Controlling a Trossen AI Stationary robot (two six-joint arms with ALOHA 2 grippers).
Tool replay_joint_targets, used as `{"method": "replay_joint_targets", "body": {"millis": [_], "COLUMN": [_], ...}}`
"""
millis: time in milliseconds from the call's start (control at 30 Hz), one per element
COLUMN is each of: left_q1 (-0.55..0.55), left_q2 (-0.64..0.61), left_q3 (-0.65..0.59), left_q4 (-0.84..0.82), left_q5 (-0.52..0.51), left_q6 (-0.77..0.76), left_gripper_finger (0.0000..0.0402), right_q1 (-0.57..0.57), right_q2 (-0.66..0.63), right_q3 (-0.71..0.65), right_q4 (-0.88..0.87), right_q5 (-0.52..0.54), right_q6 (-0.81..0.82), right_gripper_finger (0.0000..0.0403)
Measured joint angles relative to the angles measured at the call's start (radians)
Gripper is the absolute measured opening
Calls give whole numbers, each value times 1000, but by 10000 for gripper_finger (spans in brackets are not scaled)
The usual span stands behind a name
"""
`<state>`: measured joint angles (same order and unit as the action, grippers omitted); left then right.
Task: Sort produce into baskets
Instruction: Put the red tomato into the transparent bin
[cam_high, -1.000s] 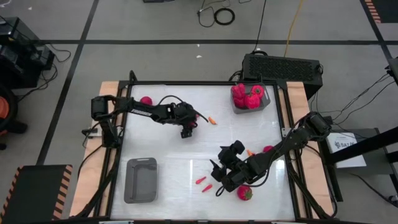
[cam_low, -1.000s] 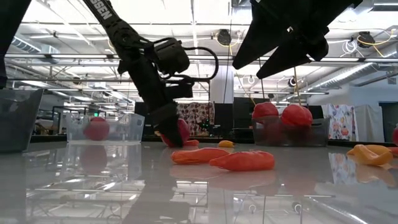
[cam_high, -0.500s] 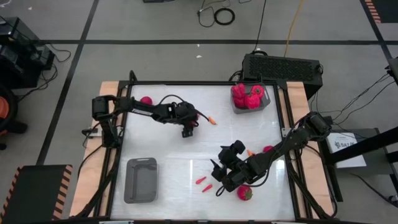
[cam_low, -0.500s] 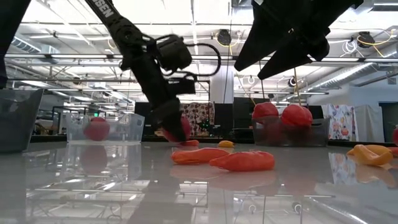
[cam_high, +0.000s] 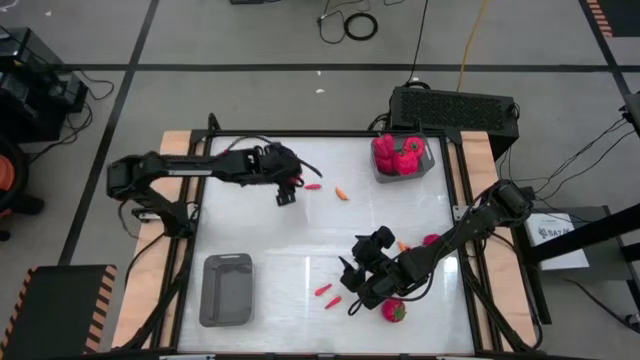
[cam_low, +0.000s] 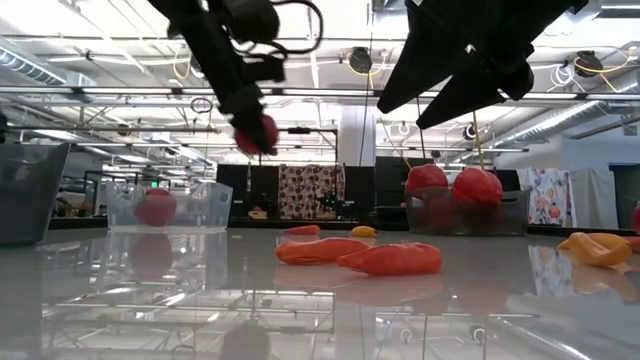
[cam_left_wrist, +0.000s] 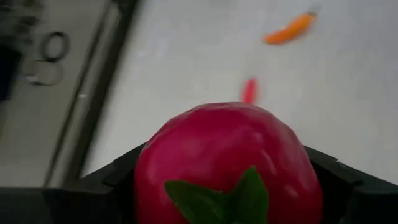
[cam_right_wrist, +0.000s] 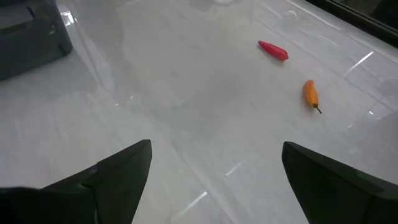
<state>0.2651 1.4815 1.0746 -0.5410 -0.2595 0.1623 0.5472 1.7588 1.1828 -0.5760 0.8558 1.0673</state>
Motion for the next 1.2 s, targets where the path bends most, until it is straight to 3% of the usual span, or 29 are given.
{"method": "replay_joint_targets", "body": {"millis": [267, 567, 833, 1200], "left_q1": [137, 366, 390, 383], "left_q2": [-167, -174, -174, -174], "left_q3": [0, -61, -121, -134], "left_q4": [-214, -261, -220, -145], "left_q5": [-180, -186, -198, -191], "left_q6": [-110, -308, -278, -289], "left_gripper_finger": [296, 304, 340, 343], "right_q1": [9, 11, -4, -9], "right_q2": [0, 0, 0, 0], "right_q3": [0, 0, 0, 1], "right_q4": [5, 12, 12, 28], "right_q5": [-2, -2, 7, 8], "right_q6": [32, 50, 32, 20], "right_gripper_finger": [352, 352, 352, 352]}}
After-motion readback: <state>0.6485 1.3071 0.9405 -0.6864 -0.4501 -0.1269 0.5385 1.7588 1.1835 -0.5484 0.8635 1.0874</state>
